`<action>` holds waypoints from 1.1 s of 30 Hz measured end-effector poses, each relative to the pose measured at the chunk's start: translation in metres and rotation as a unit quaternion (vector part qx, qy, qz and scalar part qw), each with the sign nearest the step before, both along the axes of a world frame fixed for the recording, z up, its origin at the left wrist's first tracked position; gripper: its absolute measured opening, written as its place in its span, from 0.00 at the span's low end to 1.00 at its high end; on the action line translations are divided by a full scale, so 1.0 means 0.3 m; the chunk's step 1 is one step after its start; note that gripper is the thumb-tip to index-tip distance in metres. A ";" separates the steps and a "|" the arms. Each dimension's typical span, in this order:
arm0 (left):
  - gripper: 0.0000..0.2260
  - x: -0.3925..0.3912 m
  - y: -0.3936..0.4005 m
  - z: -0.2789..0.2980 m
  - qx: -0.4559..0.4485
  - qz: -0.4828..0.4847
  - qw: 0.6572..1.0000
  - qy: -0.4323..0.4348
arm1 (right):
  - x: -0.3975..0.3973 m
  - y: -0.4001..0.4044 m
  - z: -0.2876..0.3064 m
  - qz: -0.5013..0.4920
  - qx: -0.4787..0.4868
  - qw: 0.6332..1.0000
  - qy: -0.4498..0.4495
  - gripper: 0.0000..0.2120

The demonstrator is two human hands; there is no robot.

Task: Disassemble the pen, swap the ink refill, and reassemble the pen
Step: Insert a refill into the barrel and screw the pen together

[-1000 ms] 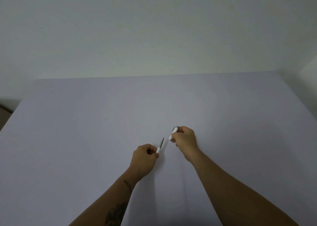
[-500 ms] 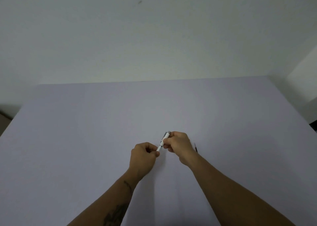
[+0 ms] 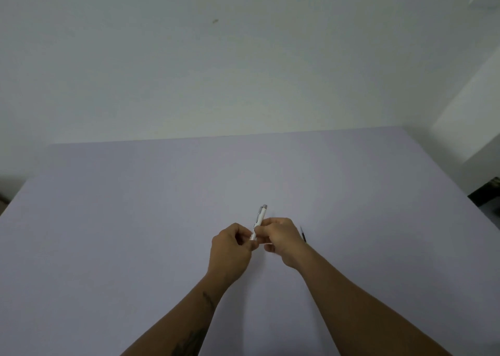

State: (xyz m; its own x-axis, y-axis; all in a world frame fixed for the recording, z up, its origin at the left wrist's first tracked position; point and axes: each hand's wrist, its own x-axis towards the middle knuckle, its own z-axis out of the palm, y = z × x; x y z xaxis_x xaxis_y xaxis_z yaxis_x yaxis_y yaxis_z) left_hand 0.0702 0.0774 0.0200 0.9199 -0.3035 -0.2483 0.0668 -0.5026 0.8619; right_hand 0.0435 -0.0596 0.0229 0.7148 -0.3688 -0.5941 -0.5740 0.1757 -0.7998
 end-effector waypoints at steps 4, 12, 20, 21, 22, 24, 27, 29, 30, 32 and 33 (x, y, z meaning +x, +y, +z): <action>0.03 -0.009 -0.007 -0.037 0.030 -0.049 0.998 -0.039 | -0.026 -0.048 -0.004 -0.045 -0.072 0.996 -0.007 0.04; 0.34 0.016 0.006 -0.171 0.327 -0.288 0.892 -0.118 | -0.112 -0.146 -0.059 0.020 -0.295 0.950 0.097 0.07; 0.45 -0.022 0.022 -0.253 0.414 -0.319 0.843 -0.125 | -0.125 -0.125 -0.151 0.064 -0.388 0.908 0.143 0.03; 0.45 -0.022 0.021 -0.252 0.417 -0.319 0.842 -0.125 | -0.121 -0.122 -0.162 0.071 -0.400 0.902 0.149 0.04; 0.45 -0.023 0.021 -0.253 0.418 -0.319 0.842 -0.123 | -0.115 -0.118 -0.172 0.079 -0.413 0.894 0.154 0.05; 0.45 -0.026 0.018 -0.260 0.416 -0.316 0.844 -0.121 | -0.104 -0.113 -0.191 0.092 -0.439 0.879 0.161 0.08; 0.45 -0.030 0.016 -0.266 0.415 -0.316 0.844 -0.121 | -0.097 -0.110 -0.209 0.103 -0.472 0.860 0.166 0.09; 0.45 -0.030 0.017 -0.266 0.415 -0.314 0.845 -0.122 | -0.097 -0.111 -0.210 0.106 -0.485 0.852 0.167 0.10; 0.45 -0.031 0.018 -0.267 0.414 -0.313 0.846 -0.123 | -0.098 -0.111 -0.208 0.109 -0.488 0.850 0.168 0.10; 0.45 -0.028 0.021 -0.264 0.413 -0.311 0.847 -0.122 | -0.102 -0.116 -0.199 0.110 -0.488 0.851 0.162 0.11; 0.45 -0.026 0.022 -0.262 0.413 -0.310 0.848 -0.116 | -0.104 -0.117 -0.193 0.112 -0.487 0.851 0.159 0.11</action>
State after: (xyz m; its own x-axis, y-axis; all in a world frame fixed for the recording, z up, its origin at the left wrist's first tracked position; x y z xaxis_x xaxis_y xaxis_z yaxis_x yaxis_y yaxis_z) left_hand 0.0625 0.0841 -0.0586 0.6998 -0.5573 -0.4468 -0.5546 -0.8181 0.1519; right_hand 0.0122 -0.0947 -0.0349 0.6917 -0.6735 -0.2608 -0.7211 -0.6239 -0.3014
